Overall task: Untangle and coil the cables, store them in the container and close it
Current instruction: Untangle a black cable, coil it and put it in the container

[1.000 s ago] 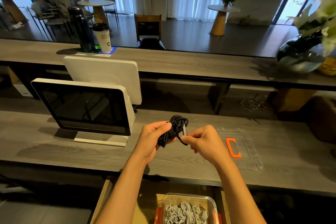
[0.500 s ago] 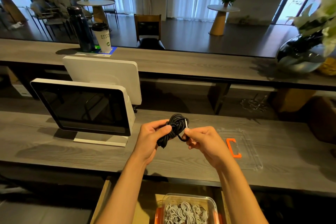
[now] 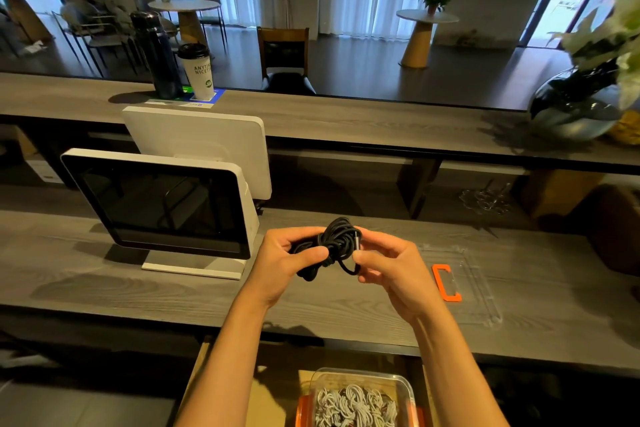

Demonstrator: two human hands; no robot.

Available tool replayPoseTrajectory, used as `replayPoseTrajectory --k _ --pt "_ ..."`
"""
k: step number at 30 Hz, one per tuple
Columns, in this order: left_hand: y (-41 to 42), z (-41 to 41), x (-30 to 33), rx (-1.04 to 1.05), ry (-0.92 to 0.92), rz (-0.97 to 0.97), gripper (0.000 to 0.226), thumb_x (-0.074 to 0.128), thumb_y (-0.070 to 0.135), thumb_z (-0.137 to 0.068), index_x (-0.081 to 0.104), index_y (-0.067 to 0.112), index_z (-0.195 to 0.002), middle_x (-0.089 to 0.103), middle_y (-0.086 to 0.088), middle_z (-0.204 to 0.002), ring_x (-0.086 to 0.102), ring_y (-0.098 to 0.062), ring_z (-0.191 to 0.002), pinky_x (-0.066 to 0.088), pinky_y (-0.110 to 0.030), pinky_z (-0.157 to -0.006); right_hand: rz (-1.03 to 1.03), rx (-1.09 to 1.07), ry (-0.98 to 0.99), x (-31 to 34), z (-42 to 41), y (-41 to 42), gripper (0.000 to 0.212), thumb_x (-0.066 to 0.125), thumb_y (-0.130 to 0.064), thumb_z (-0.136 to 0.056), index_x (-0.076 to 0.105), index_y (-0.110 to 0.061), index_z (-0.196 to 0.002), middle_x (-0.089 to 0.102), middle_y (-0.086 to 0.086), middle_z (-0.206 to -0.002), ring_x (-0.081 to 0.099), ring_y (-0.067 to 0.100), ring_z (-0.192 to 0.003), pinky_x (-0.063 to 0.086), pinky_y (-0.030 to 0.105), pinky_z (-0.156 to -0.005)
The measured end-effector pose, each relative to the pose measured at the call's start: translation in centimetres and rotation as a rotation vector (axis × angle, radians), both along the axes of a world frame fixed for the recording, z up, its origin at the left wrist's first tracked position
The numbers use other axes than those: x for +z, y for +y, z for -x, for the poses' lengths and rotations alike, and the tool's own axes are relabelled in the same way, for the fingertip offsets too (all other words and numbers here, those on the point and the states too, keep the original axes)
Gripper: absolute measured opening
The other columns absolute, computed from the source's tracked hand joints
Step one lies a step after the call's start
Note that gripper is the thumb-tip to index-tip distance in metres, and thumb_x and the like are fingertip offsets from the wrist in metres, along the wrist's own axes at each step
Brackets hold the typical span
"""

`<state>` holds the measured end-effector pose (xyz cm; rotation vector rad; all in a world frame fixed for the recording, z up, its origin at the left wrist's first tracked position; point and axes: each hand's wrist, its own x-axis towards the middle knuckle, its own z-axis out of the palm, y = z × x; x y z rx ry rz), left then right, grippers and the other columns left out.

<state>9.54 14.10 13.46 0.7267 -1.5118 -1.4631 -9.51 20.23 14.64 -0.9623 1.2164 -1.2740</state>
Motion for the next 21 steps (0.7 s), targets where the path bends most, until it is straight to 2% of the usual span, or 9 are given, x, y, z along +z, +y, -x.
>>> replayPoseTrajectory --k 2,5,8,12,15,18,21 --pt "0.0 -0.1 0.0 0.0 -0.007 0.0 0.035 0.075 0.032 -0.074 0.076 0.022 -0.108 0.077 -0.003 -0.103 0.071 -0.02 -0.101 0.056 -0.026 -0.078 0.002 -0.075 -0.03 0.1 -0.3 -0.1 0.026 0.076 -0.015 -0.078 0.079 -0.012 -0.105 0.071 0.022 -0.095 0.061 0.023 -0.068 0.053 0.028 -0.061" --pt "-0.1 -0.1 -0.1 -0.011 -0.05 0.018 0.032 0.077 0.024 -0.077 0.075 0.021 -0.108 0.077 -0.001 -0.102 0.072 -0.019 -0.1 0.056 -0.026 -0.079 -0.004 -0.164 -0.03 0.2 -0.3 -0.2 0.009 0.073 -0.005 -0.084 0.079 -0.006 -0.09 0.071 0.017 -0.078 0.06 0.019 -0.062 0.053 0.027 -0.057" --pt "-0.2 0.0 -0.1 -0.012 -0.076 0.016 0.029 0.075 0.017 -0.079 0.075 0.02 -0.108 0.077 -0.001 -0.101 0.072 -0.018 -0.099 0.055 -0.024 -0.077 0.022 -0.199 0.049 0.3 -0.4 -0.2 0.005 0.074 -0.003 -0.084 0.078 -0.006 -0.085 0.073 0.014 -0.075 0.067 0.02 -0.066 0.055 0.028 -0.061" --pt "-0.3 0.1 -0.3 -0.017 -0.03 -0.093 0.031 0.077 0.031 -0.073 0.079 0.024 -0.103 0.077 -0.007 -0.101 0.072 -0.024 -0.098 0.058 -0.031 -0.078 0.069 -0.256 0.114 0.3 -1.0 -0.1 0.009 0.072 -0.003 -0.085 0.075 -0.006 -0.078 0.074 0.011 -0.073 0.071 0.02 -0.069 0.058 0.029 -0.065" --pt "-0.5 0.6 -0.5 -0.046 0.026 -0.213 0.029 0.077 0.018 -0.078 0.077 0.013 -0.106 0.075 -0.015 -0.105 0.071 -0.031 -0.101 0.06 -0.037 -0.08 0.097 -0.287 0.156 0.0 -1.4 -0.3 0.009 0.071 -0.005 -0.087 0.072 -0.005 -0.079 0.073 0.007 -0.073 0.069 0.015 -0.068 0.058 0.027 -0.064" --pt "0.0 1.6 -0.1 -0.017 0.123 -0.421 0.032 0.067 0.021 -0.079 0.074 0.004 -0.104 0.074 -0.018 -0.105 0.072 -0.028 -0.099 0.061 -0.036 -0.077 0.165 -0.302 0.211 -0.4 -1.6 -0.4 0.004 0.069 -0.009 -0.09 0.072 -0.011 -0.09 0.073 0.001 -0.084 0.069 0.01 -0.077 0.055 0.022 -0.062" --pt "0.1 2.2 0.0 0.055 0.192 -0.535 0.035 0.068 0.026 -0.077 0.074 0.004 -0.103 0.074 -0.018 -0.105 0.072 -0.026 -0.097 0.061 -0.033 -0.074 0.18 -0.21 0.229 -0.7 -1.4 -0.4 0.024 0.073 -0.007 -0.086 0.07 -0.015 -0.109 0.071 0.004 -0.1 0.069 0.014 -0.086 0.057 0.025 -0.066"
